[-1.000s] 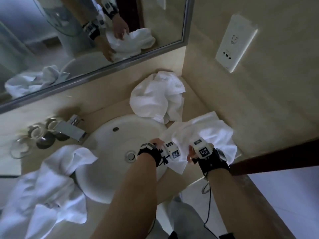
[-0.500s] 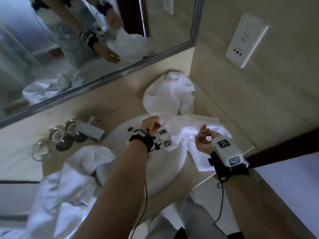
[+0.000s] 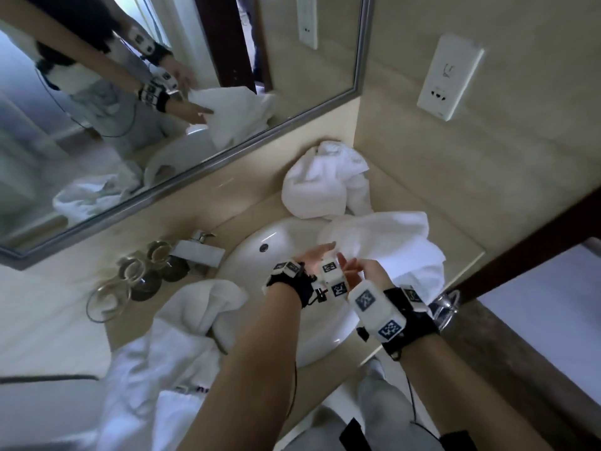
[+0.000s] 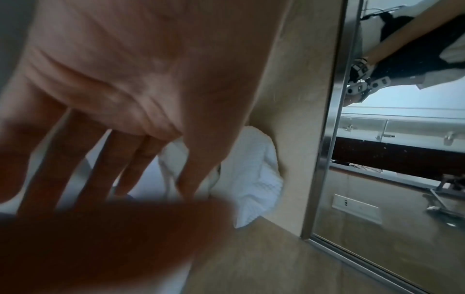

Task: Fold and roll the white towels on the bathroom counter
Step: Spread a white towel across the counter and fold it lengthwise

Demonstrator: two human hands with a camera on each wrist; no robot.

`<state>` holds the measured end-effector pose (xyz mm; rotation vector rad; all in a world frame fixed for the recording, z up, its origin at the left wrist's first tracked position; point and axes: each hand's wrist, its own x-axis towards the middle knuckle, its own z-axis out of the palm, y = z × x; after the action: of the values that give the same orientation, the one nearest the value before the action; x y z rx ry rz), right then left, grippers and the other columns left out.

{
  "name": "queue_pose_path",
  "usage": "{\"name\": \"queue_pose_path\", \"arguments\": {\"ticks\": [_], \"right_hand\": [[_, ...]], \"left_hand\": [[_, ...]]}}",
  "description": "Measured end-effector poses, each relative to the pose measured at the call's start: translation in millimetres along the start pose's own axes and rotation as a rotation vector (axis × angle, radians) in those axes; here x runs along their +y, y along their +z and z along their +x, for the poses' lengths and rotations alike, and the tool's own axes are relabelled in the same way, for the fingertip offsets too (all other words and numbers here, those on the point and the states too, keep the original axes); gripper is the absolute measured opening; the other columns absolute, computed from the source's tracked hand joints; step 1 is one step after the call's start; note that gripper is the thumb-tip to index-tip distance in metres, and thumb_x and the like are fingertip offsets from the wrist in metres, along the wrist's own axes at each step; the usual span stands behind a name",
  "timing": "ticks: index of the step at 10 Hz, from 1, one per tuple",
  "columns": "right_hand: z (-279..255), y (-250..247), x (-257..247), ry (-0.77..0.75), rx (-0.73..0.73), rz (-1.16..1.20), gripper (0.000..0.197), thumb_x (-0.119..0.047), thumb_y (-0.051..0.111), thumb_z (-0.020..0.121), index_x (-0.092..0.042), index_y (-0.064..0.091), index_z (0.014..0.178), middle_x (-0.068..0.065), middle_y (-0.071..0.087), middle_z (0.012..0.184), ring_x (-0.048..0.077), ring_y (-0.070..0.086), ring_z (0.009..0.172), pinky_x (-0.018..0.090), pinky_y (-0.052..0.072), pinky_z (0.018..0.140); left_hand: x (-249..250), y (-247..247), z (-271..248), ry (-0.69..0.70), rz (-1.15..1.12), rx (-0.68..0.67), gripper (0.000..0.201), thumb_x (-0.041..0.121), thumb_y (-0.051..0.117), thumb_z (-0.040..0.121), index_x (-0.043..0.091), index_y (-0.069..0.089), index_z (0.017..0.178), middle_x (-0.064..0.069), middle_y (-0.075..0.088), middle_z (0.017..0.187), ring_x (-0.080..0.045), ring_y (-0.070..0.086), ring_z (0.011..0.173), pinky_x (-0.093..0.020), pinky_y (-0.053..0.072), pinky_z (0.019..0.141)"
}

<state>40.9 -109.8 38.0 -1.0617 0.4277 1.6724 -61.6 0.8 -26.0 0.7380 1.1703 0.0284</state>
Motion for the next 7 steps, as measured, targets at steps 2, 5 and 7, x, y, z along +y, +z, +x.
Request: {"name": "queue_pose_path", "arguments": {"ticks": [2, 5, 7], "right_hand": [[-7.9, -12.5, 17.8, 0.174, 0.046, -0.153, 0.034, -0.005, 0.044, 0.084, -0.005, 0.058, 0.052, -0.001, 0.048, 0.045, 0.009, 0.044, 0.033, 0.008, 0.031, 0.045], [1.3, 8.6, -18.3, 0.021, -0.091, -0.583, 0.027, -0.013, 0.04, 0.092, 0.0, 0.054, 0.075, 0.014, 0.057, 0.056, 0.022, 0.053, 0.039, 0.024, 0.044, 0.045], [14.9, -21.6, -46.1, 0.007, 0.057, -0.309, 0.026, -0.021, 0.042, 0.09, 0.001, 0.046, 0.103, 0.018, 0.051, 0.091, 0.031, 0.057, 0.074, 0.03, 0.054, 0.049]], "left_hand": [[4.6, 3.7, -34.5, -0.106, 0.145, -0.241, 0.045, 0.052, 0.069, 0.079, 0.009, 0.056, 0.08, -0.006, 0.059, 0.069, -0.019, 0.058, 0.061, -0.03, 0.046, 0.068], [12.7, 12.3, -58.4, 0.099, 0.193, -0.125, 0.024, 0.023, 0.05, 0.096, 0.007, 0.062, 0.081, -0.001, 0.069, 0.059, -0.013, 0.067, 0.057, -0.027, 0.052, 0.07], [22.6, 6.3, -55.8, 0.329, -0.018, 0.29, 0.034, 0.013, 0.041, 0.101, -0.001, 0.049, 0.131, -0.016, 0.06, 0.115, -0.024, 0.06, 0.088, -0.031, 0.056, 0.068]]}}
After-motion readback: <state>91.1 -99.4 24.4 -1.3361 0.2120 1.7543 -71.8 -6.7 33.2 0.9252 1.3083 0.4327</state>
